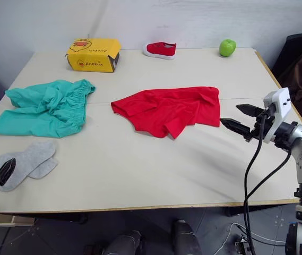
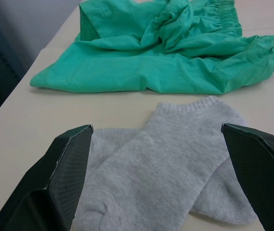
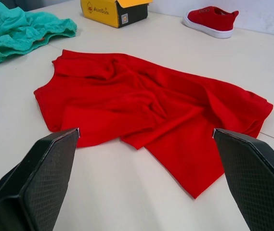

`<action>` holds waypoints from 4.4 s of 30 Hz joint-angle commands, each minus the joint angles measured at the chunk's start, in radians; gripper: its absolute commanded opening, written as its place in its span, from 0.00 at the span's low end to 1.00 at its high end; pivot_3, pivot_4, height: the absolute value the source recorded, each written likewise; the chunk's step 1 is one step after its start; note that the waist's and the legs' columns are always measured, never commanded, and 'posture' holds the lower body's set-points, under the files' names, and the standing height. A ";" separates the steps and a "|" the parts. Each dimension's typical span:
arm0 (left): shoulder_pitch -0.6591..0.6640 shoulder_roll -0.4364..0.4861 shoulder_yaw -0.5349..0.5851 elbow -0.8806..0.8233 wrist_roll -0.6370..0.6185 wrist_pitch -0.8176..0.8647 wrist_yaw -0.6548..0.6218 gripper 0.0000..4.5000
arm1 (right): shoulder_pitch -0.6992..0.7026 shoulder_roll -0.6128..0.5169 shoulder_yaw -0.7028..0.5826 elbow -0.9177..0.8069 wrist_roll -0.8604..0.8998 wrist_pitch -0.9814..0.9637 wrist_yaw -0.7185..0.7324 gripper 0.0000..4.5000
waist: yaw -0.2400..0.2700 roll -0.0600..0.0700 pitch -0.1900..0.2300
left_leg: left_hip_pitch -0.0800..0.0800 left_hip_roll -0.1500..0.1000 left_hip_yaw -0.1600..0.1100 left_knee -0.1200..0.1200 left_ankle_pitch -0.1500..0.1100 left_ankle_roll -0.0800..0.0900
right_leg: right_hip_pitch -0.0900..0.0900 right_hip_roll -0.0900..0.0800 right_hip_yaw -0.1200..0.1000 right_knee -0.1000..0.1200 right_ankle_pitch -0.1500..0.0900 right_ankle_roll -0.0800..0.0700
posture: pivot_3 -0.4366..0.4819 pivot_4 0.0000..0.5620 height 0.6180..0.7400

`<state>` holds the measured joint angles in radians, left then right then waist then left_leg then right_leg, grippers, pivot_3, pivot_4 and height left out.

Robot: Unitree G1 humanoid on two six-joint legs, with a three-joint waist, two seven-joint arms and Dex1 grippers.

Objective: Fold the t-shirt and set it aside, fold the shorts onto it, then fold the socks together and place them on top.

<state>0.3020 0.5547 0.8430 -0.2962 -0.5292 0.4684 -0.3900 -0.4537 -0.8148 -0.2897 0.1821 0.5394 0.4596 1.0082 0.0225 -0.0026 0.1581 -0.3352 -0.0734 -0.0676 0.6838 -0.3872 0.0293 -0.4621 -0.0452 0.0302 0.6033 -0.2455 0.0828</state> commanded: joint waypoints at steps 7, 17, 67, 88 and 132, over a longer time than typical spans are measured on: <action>0.027 0.005 0.030 -0.015 0.000 -0.013 0.010 0.99 | -0.004 -0.009 -0.019 -0.053 0.000 -0.039 -0.006 1.00 | 0.000 0.000 0.000 | 0.000 0.000 0.000 0.000 0.000 0.000 | 0.000 0.000 0.000 0.001 0.000 0.000 | 0.48 0.27 1.00; 0.017 0.015 0.010 -0.008 0.008 -0.019 0.001 0.99 | 0.015 -0.019 -0.029 -0.046 -0.009 -0.037 -0.018 1.00 | 0.001 0.014 0.008 | -0.007 -0.027 -0.061 -0.004 0.021 -0.006 | 0.019 -0.033 -0.054 -0.005 -0.003 -0.003 | 0.48 0.27 1.00; -1.584 -0.422 -1.271 1.447 0.732 -0.771 -0.521 0.99 | -0.430 0.059 0.475 0.498 -0.691 -0.311 -0.179 1.00 | -0.022 0.011 0.010 | -0.030 -0.023 -0.029 0.015 0.021 -0.006 | -0.019 -0.025 -0.033 0.017 0.003 0.000 | 0.48 0.27 1.00; -1.612 -0.475 -1.192 1.576 0.823 -0.717 -0.344 0.20 | -0.505 0.145 0.514 0.753 -0.806 -0.443 -0.287 0.34 | -0.024 0.010 0.009 | -0.030 -0.023 -0.027 0.015 0.022 -0.006 | -0.020 -0.025 -0.029 0.023 0.004 0.001 | 0.48 0.27 1.00; -0.536 0.449 -0.742 0.133 0.109 0.149 -1.066 0.00 | 0.481 -0.331 0.050 -0.161 -0.298 -0.484 0.302 0.01 | -0.008 0.010 0.009 | -0.029 -0.022 -0.028 0.015 0.020 -0.003 | -0.017 -0.024 -0.029 0.018 0.004 0.001 | 0.48 0.27 1.00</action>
<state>-0.2557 0.9809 0.0622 -0.1223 -0.3942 0.6104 -1.4501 0.0116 -1.1254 -0.1903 0.0390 0.2279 -0.0043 1.2945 0.0148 0.0073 0.1670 -0.3631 -0.0951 -0.0953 0.6984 -0.3676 0.0263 -0.4787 -0.0692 0.0015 0.6212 -0.2415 0.0835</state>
